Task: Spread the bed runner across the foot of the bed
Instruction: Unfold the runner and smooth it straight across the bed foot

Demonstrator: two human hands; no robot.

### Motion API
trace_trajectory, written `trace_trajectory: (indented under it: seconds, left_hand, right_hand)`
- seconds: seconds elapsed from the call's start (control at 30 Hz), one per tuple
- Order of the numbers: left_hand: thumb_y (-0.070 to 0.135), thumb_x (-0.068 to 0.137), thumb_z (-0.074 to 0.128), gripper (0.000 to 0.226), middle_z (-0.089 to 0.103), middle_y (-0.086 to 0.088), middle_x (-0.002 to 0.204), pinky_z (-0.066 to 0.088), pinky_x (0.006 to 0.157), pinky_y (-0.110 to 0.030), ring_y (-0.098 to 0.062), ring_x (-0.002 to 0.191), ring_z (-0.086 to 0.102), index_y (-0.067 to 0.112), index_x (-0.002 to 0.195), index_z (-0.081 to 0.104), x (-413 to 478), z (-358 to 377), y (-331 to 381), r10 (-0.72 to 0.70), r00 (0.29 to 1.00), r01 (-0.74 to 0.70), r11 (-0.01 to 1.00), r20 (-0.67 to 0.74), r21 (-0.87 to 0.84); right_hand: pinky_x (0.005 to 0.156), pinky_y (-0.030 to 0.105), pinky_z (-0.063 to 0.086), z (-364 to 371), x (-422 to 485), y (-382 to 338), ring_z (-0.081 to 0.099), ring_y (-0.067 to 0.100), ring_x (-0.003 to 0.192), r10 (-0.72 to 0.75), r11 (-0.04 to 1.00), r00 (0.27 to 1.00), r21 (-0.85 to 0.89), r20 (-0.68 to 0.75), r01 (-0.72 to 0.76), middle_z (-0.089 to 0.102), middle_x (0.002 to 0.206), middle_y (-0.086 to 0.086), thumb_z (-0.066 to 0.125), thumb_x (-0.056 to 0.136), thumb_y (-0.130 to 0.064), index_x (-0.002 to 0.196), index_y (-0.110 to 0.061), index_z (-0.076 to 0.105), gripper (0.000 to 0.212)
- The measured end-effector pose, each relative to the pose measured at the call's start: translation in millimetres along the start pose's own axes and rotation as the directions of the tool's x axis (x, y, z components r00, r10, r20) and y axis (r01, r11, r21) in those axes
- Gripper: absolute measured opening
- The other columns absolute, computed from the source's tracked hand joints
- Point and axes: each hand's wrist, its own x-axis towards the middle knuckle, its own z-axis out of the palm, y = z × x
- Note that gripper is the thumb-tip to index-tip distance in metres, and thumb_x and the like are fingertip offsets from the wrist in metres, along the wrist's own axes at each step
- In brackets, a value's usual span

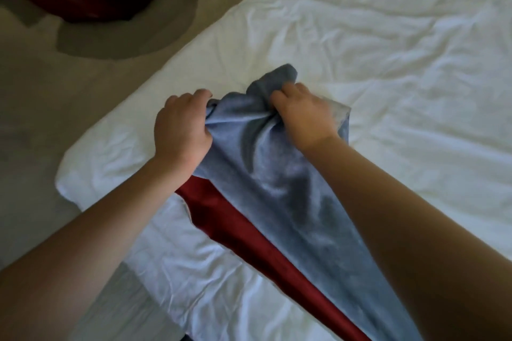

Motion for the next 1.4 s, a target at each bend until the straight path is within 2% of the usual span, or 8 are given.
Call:
trace_trajectory:
  seconds: [0.13,0.27,0.43,0.6,0.77,0.9,1.27,1.4]
  left_hand:
    - [-0.001,0.075,0.058,0.045,0.055,-0.017,0.107,0.042,0.077,-0.041,-0.036,0.098,0.050,0.008,0.118,0.050,-13,11,15,-0.008,0.991,-0.010,0.990,0.131,0.138]
    - [0.003,0.076,0.058,0.054,0.050,-0.014,0.127,0.040,0.100,-0.041,-0.031,0.117,0.047,0.010,0.130,0.048,-31,15,68,0.302,0.952,-0.303,0.953,0.044,0.014]
    - [0.007,0.083,0.049,0.041,0.056,-0.004,0.119,0.046,0.088,-0.038,-0.024,0.110,0.051,0.017,0.122,0.056,-49,35,161,0.516,0.852,-0.497,0.851,0.091,-0.173]
    - [-0.005,0.085,0.049,0.041,0.056,-0.001,0.116,0.048,0.086,-0.040,-0.022,0.108,0.051,0.019,0.118,0.057,-43,73,239,0.606,0.724,-0.585,0.793,0.329,-0.173]
    - [0.010,0.095,0.044,0.024,0.063,-0.004,0.107,0.050,0.079,-0.039,-0.026,0.094,0.058,0.018,0.111,0.060,-42,101,291,0.577,0.558,-0.647,0.752,0.596,-0.123]
    - [0.017,0.091,0.051,0.018,0.065,-0.003,0.101,0.052,0.076,-0.040,-0.025,0.089,0.060,0.017,0.104,0.064,-34,109,313,0.529,0.438,-0.669,0.732,0.727,-0.129]
    - [0.015,0.083,0.065,0.020,0.064,-0.009,0.110,0.049,0.080,-0.037,-0.032,0.100,0.058,0.018,0.102,0.068,0,121,373,0.498,0.623,-0.650,0.758,0.603,0.045]
    - [0.006,0.082,0.059,0.020,0.059,-0.009,0.106,0.046,0.071,-0.036,-0.030,0.094,0.056,0.015,0.099,0.066,-10,129,384,0.502,0.631,-0.682,0.722,0.591,0.115]
  right_hand:
    - [0.067,0.036,0.041,26,-13,-1,0.050,0.029,0.111,0.038,0.987,0.994,0.151,0.100,-0.053,0.048,0.119,0.007,0.053,0.088,-0.008,0.119,-0.017,0.051,0.033]
    - [0.085,0.042,0.049,33,-51,18,0.047,0.027,0.120,-0.007,0.974,0.999,0.227,-0.036,0.015,0.047,0.133,0.005,0.057,0.083,-0.007,0.133,-0.018,0.047,0.051]
    - [0.077,0.040,0.047,51,-135,82,0.057,0.031,0.102,0.194,0.958,0.981,0.217,0.004,-0.190,0.055,0.116,0.006,0.051,0.086,-0.013,0.126,-0.020,0.049,0.041]
    - [0.068,0.037,0.044,78,-235,174,0.058,0.034,0.083,0.583,0.704,0.764,0.298,0.277,-0.645,0.065,0.095,0.013,0.041,0.092,-0.018,0.094,-0.019,0.058,0.017]
    - [0.065,0.034,0.046,83,-313,231,0.057,0.023,0.070,0.553,0.617,0.688,0.324,0.470,-0.717,0.065,0.078,0.006,0.048,0.094,-0.035,0.071,-0.020,0.059,0.030]
    - [0.074,0.034,0.048,77,-335,259,0.058,0.022,0.082,0.497,0.627,0.710,0.359,0.498,-0.691,0.063,0.087,0.001,0.063,0.087,-0.028,0.088,-0.018,0.065,0.010]
    - [0.072,0.028,0.042,81,-325,307,0.060,0.023,0.098,0.668,0.565,0.676,0.379,0.310,-0.732,0.066,0.102,-0.001,0.061,0.085,-0.028,0.091,-0.028,0.064,0.007]
    - [0.068,0.029,0.040,88,-331,301,0.060,0.029,0.095,0.636,0.657,0.733,0.329,0.242,-0.678,0.065,0.103,0.004,0.054,0.087,-0.026,0.097,-0.024,0.061,0.013]
